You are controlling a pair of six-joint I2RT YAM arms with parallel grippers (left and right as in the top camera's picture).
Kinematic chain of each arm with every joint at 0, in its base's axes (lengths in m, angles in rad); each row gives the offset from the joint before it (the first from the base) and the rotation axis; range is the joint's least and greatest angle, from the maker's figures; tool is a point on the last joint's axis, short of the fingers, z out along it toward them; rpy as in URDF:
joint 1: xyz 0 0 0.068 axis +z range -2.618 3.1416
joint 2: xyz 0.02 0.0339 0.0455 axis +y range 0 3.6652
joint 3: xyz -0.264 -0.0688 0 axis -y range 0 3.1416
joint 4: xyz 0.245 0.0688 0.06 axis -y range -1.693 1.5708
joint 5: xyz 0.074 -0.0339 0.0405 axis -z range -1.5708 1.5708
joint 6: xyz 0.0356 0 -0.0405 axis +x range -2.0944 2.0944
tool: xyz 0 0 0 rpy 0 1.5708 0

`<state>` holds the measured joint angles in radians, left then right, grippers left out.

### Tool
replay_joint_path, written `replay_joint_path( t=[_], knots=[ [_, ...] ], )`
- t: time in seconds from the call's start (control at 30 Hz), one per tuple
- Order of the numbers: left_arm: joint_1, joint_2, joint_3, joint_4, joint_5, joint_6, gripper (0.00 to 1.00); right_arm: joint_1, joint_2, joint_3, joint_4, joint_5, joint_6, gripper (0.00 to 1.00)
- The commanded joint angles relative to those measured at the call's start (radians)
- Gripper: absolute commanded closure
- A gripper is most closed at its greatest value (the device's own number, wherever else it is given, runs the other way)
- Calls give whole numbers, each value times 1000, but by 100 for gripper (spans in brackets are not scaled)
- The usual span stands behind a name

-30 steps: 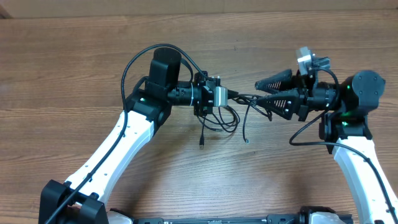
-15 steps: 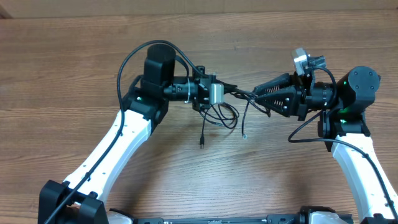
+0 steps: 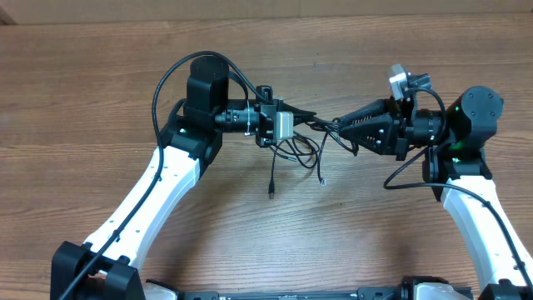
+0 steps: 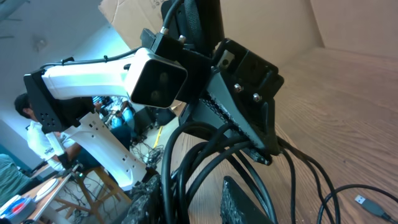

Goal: Untangle cables

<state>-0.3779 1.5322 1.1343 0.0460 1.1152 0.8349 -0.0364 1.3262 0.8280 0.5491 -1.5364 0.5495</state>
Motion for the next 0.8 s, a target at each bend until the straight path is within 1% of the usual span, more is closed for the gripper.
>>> replay_joint_path(
  t=[0.0,0.27,0.43,0.53,0.77],
  knots=[
    [2,1,12,8,40,-28,96,11,5,-3,2,-33,-5,74],
    [1,1,12,8,64,-28,96,46,5,-3,2,-33,-8,75],
    [0,1,12,8,64,-28,96,59,5,-3,2,-33,-8,90],
    [0,1,12,8,64,-29,96,59,5,-3,2,-33,-8,96],
    [-2,1,12,6,65,-32,96,59,5,-3,10,-32,-8,96]
  ],
)
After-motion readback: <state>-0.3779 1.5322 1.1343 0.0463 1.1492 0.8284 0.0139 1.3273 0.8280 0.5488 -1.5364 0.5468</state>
